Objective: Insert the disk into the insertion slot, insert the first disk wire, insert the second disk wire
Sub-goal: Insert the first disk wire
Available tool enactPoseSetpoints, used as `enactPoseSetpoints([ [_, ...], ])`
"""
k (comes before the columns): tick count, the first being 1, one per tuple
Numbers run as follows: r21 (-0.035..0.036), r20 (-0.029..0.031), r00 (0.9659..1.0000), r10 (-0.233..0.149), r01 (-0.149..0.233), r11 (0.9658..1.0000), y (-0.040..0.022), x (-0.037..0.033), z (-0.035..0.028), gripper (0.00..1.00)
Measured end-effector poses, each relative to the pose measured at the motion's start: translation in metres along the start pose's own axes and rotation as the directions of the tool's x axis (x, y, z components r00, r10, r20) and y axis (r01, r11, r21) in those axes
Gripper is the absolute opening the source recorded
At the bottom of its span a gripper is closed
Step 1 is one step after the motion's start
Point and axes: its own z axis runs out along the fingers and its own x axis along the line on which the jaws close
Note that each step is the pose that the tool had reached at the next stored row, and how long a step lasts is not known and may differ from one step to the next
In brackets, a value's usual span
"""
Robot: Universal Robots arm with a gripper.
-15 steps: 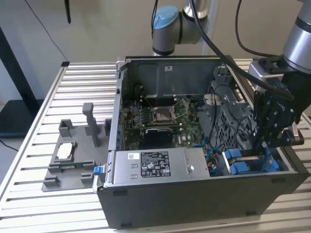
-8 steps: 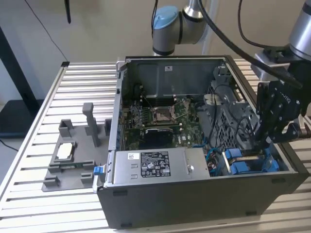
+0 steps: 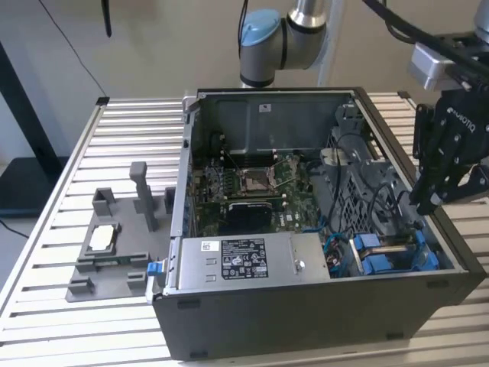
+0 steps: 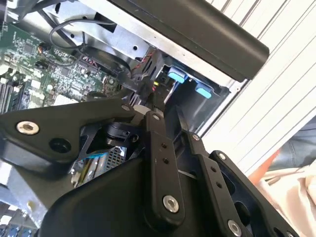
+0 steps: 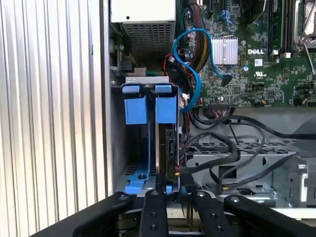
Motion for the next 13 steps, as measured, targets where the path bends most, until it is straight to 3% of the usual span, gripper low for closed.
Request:
enactPoseSetpoints([
  [3, 0.0000, 0.0000, 1.0000, 0.000, 0.000, 1.0000, 0.0000, 0.0002, -0.0122, 0.27],
  [8, 0.0000, -0.0005, 1.0000, 0.000, 0.000, 1.0000, -0.0014, -0.0002, -0.0127, 0.27],
  [10, -0.0004, 0.0105, 0.9999, 0.000, 0.000, 1.0000, -0.0032, -0.0003, -0.0112, 0.27],
  [13, -0.0007, 0.0196, 0.9998, 0.000, 0.000, 1.0000, -0.0057, -0.0005, -0.0078, 0.27],
])
